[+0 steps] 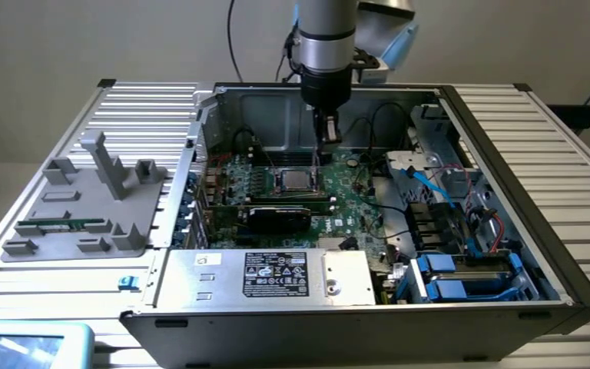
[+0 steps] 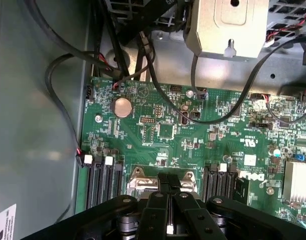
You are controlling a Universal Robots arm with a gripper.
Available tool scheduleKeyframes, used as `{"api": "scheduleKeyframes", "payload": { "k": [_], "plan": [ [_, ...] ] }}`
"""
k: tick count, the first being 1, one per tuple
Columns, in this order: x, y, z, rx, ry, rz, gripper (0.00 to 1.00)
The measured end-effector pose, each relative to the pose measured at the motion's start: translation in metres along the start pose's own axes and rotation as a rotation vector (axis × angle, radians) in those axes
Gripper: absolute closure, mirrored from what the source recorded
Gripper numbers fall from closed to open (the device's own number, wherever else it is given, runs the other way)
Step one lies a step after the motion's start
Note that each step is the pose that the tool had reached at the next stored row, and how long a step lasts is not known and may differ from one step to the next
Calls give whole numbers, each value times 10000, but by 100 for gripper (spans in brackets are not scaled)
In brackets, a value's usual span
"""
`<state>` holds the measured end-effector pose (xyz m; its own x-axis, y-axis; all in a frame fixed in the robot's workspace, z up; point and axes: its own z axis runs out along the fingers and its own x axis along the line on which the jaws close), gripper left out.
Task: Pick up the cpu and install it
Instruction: 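Close the cpu cover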
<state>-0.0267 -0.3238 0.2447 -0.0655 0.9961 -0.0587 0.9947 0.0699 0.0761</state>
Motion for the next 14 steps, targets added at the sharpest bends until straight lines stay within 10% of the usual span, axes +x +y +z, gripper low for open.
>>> {"api": "scheduleKeyframes", "payload": {
  "k": [7, 14],
  "plan": [
    [55, -127, -13, -75, -250, -16, 91],
    [71, -257, -12, -98, -271, -104, 91]
  ]
}}
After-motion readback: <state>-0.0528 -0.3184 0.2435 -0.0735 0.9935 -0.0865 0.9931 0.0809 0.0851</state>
